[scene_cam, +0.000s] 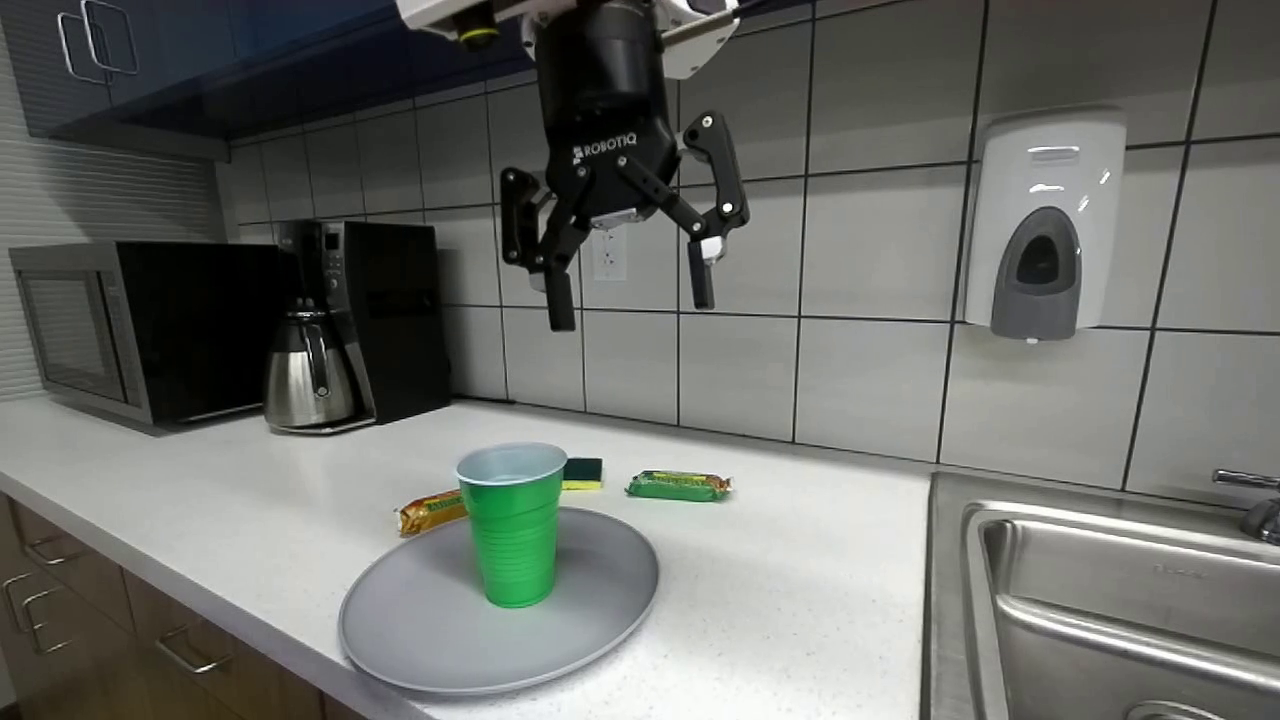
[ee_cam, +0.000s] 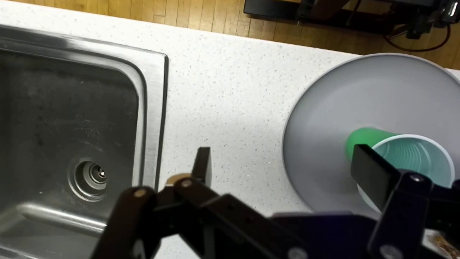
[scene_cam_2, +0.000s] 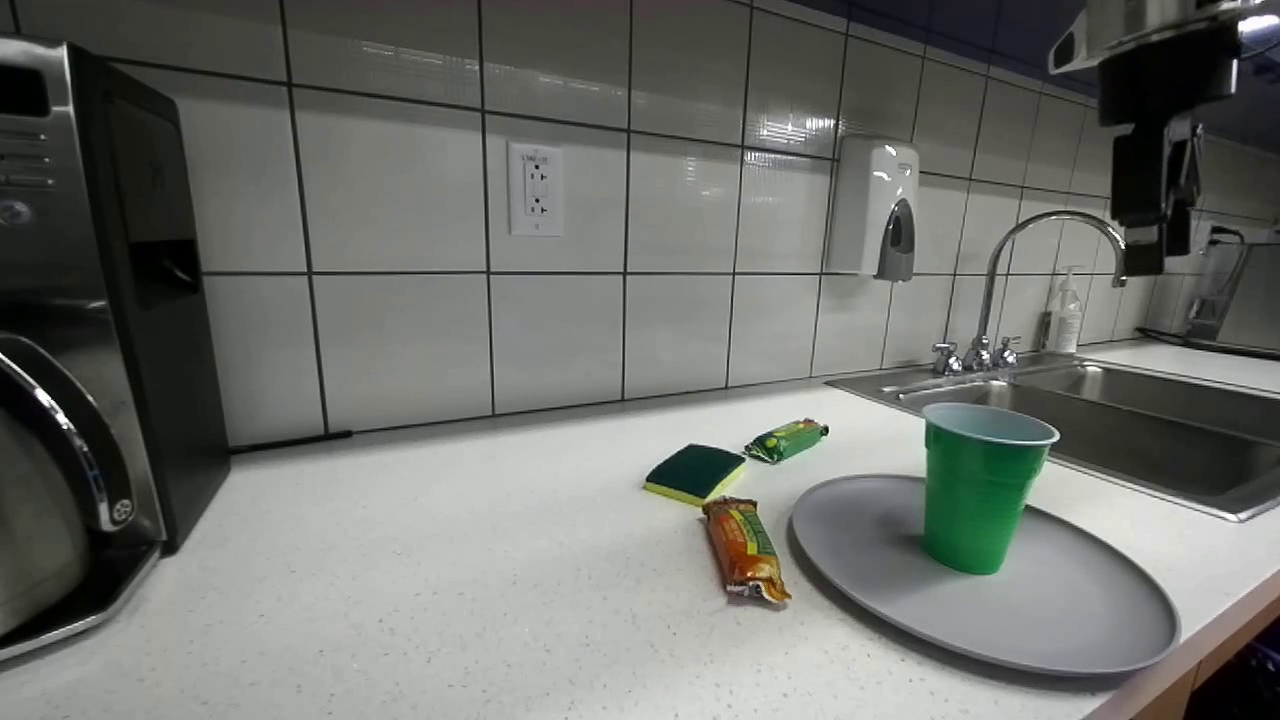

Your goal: Put the cup off of the tray and put the candy bars on it

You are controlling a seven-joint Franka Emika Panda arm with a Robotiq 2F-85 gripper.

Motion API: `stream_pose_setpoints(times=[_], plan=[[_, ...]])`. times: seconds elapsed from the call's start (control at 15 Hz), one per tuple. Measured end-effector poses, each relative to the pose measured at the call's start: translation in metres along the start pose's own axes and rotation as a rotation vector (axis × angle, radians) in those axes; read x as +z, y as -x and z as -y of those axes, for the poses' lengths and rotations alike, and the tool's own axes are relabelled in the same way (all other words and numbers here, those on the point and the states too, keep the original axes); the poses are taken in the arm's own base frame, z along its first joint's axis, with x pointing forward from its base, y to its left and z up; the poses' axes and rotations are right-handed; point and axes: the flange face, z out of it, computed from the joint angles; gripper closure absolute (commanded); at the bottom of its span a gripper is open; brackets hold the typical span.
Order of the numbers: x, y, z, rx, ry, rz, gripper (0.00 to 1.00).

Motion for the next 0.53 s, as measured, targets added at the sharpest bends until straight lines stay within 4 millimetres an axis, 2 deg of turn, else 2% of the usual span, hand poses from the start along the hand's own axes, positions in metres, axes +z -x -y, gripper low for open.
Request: stream_pose_setpoints(times=[0.53], plan=[[0.015, -0.002, 0.020, 0.080, 0.002, -0.025, 0.00]])
